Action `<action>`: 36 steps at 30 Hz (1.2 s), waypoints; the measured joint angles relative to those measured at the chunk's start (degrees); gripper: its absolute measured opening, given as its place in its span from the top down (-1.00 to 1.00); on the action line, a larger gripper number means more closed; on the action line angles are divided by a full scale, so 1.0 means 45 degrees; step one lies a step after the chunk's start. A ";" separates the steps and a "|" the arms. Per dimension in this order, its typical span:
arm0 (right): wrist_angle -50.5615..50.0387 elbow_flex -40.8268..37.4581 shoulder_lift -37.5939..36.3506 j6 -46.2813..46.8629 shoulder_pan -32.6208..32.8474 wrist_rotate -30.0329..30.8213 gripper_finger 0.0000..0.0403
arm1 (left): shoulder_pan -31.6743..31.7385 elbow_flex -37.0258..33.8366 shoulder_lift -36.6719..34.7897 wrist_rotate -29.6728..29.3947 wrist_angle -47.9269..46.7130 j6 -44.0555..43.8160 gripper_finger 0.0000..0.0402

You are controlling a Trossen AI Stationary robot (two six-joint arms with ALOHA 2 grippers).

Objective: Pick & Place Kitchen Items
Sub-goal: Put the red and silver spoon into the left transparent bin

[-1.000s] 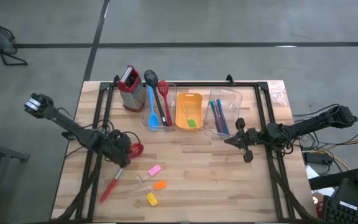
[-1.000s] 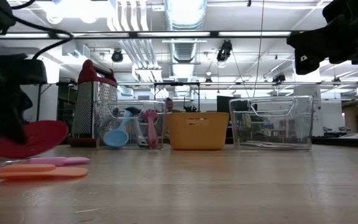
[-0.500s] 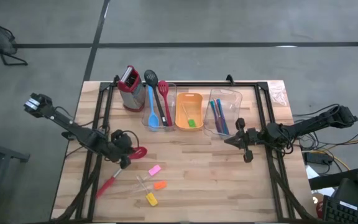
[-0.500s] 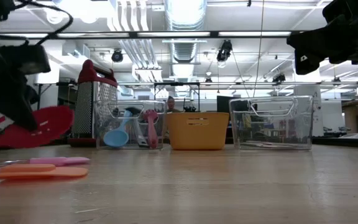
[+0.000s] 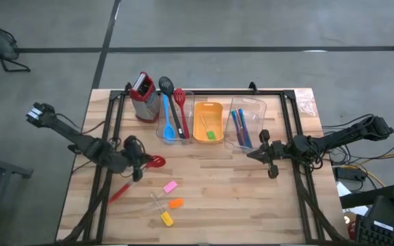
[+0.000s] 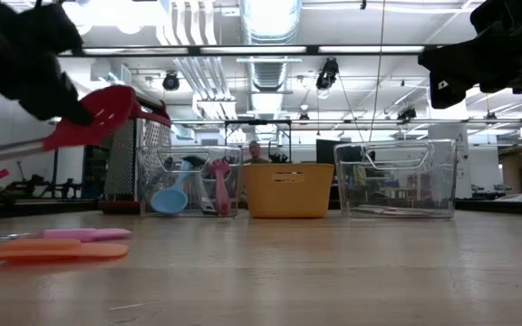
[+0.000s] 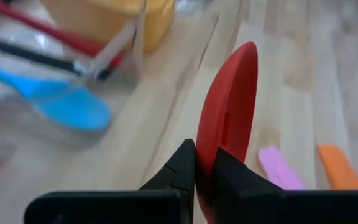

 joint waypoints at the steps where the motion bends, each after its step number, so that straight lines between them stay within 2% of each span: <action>1: 0.0000 0.0000 -0.0003 0.0005 -0.0001 0.0003 0.96 | 0.0017 0.0021 -0.0046 -0.0144 0.0282 0.0266 0.88; 12: 0.0000 0.0005 0.0001 0.0000 -0.0002 0.0000 0.96 | 0.1151 0.0651 -0.0212 -0.0817 0.4710 0.4646 0.88; 19: 0.0000 0.0002 -0.0001 0.0000 -0.0003 0.0000 0.96 | 0.2452 0.2346 -0.0210 -0.0608 0.5314 0.6267 0.88; 26: 0.0000 0.0005 -0.0003 0.0002 -0.0003 0.0005 0.96 | 0.4410 0.3275 0.0059 -0.0475 0.7302 0.8134 0.88; 31: 0.0000 0.0005 -0.0003 0.0001 -0.0003 0.0000 0.96 | 0.6208 0.3574 0.0565 0.0399 0.9066 0.8670 0.88; 36: 0.0000 0.0005 0.0000 0.0002 -0.0003 0.0004 0.96 | 0.7783 0.3629 0.1085 0.0505 1.1478 0.9302 0.88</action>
